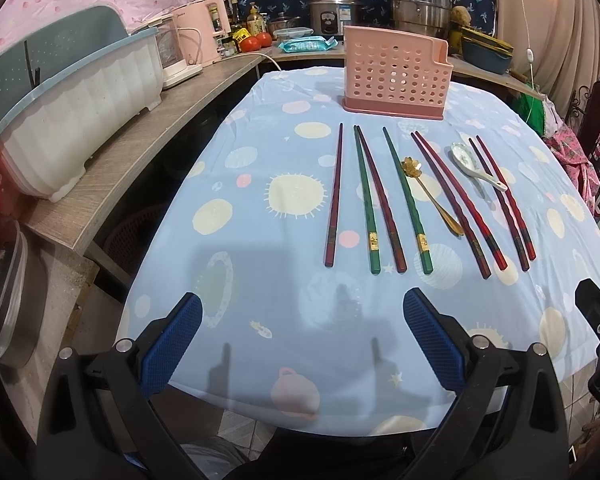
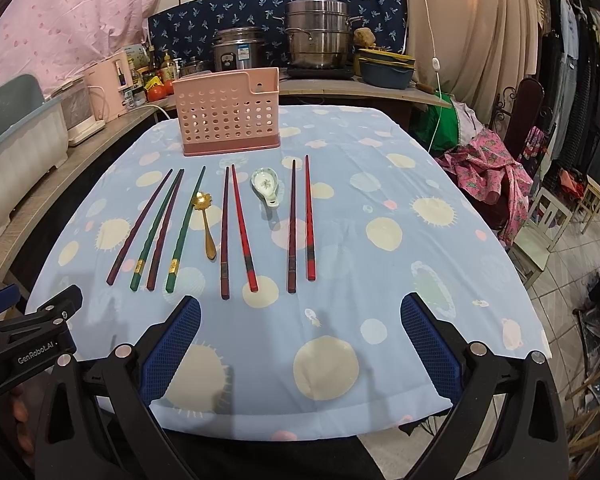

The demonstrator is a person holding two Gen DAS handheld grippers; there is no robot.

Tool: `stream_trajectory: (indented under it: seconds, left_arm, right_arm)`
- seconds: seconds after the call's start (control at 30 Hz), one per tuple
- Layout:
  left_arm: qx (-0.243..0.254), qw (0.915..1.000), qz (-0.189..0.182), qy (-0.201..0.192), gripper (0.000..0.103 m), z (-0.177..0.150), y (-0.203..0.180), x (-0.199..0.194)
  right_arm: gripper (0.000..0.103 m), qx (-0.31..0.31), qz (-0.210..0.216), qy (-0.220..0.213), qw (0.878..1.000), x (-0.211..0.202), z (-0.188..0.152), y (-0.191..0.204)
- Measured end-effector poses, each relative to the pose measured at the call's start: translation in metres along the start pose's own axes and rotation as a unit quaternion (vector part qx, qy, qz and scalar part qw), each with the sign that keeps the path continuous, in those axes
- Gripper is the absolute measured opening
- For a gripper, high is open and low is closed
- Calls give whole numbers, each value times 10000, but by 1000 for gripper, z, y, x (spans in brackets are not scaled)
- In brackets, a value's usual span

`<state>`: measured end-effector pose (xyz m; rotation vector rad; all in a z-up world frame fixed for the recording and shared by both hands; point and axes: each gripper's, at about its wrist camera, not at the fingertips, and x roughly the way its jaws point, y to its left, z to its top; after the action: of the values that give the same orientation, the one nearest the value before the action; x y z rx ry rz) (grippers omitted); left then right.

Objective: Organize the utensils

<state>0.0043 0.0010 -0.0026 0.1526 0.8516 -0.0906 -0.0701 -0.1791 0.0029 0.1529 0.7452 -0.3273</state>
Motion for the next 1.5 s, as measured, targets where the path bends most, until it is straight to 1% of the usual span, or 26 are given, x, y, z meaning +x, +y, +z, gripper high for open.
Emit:
stream_trajectory:
  seconds: [0.3,0.53,0.67,0.73,0.87,0.97,1.1,1.17,1.23,1.27,1.3,1.33,1.37,1.4,1.43,1.5]
  left_arm:
    - [-17,10000,-5,28,96,0,1,3]
    - [-181,9997,-96,152,96,5,9,12]
    - [-320,9991,-92,279,96,9,20,27]
    - [-369,9987,-32,352,96,11,26,38]
    - [-488,9979,-88,412,96,16,34,57]
    - [-466,9977,-105,487,96,21,34,74]
    - [-351,9978,-161,547,96,28,26,91]
    - [-330,9976,-213,573,94,32,24,99]
    - [-337,9969,-318,632,86,34,23,106]
    - [-335,9965,-369,671,84,34,22,110]
    - [-336,9962,-394,702,82,35,22,113]
    - [-334,9963,-398,690,81,36,22,114]
    - [-312,9964,-408,668,81,37,21,115]
    - [-292,9965,-433,654,80,37,20,115]
    - [-266,9964,-471,646,76,37,19,115]
    - [-211,9966,-503,617,71,38,17,115]
  right_arm:
    - [96,26,-13,15,10000,0,-2,-2]
    - [96,203,-84,67,9997,7,1,-14]
    - [96,331,-107,114,9993,18,7,-22]
    - [96,312,-172,118,9993,25,11,-23]
    - [96,257,-180,163,9994,42,20,-23]
    - [93,228,-144,207,9994,56,26,-21]
    - [82,270,-55,343,9990,78,33,-22]
    - [76,287,-38,402,9988,86,35,-23]
    - [68,331,-15,473,9983,94,37,-25]
    - [66,351,-1,503,9981,97,38,-26]
    - [61,372,19,536,9979,101,39,-27]
    - [57,376,34,560,9977,104,40,-28]
    - [56,370,55,599,9975,109,40,-28]
    - [51,368,78,628,9973,112,40,-28]
    - [45,372,111,671,9970,116,40,-28]
    - [39,400,180,770,9961,122,38,-28]
